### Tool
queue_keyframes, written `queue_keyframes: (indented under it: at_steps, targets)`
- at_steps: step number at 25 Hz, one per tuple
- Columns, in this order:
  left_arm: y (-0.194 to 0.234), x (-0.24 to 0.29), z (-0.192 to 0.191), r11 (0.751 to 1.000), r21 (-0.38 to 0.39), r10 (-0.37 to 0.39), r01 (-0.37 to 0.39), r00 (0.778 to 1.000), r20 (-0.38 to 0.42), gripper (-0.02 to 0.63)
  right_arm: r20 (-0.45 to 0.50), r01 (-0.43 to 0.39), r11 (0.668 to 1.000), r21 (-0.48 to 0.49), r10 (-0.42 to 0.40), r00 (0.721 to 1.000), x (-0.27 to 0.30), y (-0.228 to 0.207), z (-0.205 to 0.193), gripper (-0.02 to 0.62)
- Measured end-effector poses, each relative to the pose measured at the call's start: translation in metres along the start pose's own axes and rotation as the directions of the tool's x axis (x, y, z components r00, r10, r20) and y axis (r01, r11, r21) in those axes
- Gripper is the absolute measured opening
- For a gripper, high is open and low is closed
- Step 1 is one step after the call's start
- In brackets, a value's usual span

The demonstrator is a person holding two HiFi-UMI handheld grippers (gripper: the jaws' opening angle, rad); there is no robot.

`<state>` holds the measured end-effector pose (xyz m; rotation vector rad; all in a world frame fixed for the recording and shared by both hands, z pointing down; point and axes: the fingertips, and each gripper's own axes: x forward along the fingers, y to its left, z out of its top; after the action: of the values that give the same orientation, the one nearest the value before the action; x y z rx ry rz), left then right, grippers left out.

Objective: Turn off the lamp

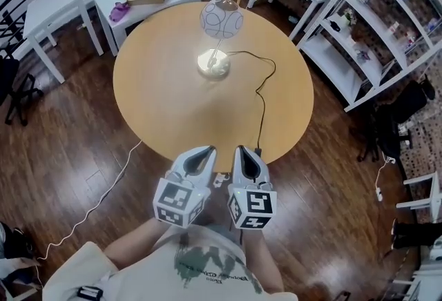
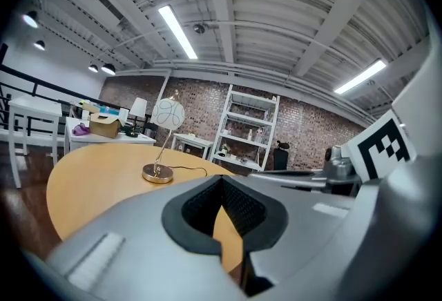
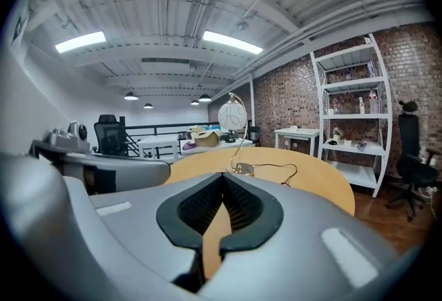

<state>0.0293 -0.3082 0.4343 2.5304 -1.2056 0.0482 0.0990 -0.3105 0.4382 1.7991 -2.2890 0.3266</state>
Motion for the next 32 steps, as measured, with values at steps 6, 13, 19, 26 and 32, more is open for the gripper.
queue_keyframes:
  at_steps: [6,13,19,26,32]
  targets:
    - [-0.02,-0.019,0.004,0.999,0.027,0.02,-0.02,1.0,0.02,-0.006,0.089,-0.057,0.998,0.001,0.057,0.994,-0.032,0.027,0.025,0.0]
    - [-0.054,-0.05,0.004,0.997,0.05,0.05,-0.053,0.998,0.049,-0.006,0.093,-0.112,0.993,-0.032,0.115,0.989,-0.074,0.044,0.017,-0.002]
    - [-0.079,-0.074,-0.004,0.995,0.054,0.077,-0.081,0.995,0.061,-0.006,0.102,-0.144,0.989,-0.041,0.148,0.984,-0.105,0.049,0.012,-0.002]
    - [-0.104,-0.1,-0.011,0.992,0.071,0.096,-0.101,0.993,0.069,-0.006,0.097,-0.16,0.986,-0.043,0.164,0.982,-0.137,0.052,0.0,-0.002]
    - [-0.121,-0.116,-0.018,0.991,0.08,0.103,-0.109,0.992,0.067,-0.006,0.107,-0.167,0.985,-0.041,0.171,0.979,-0.159,0.055,-0.004,-0.002]
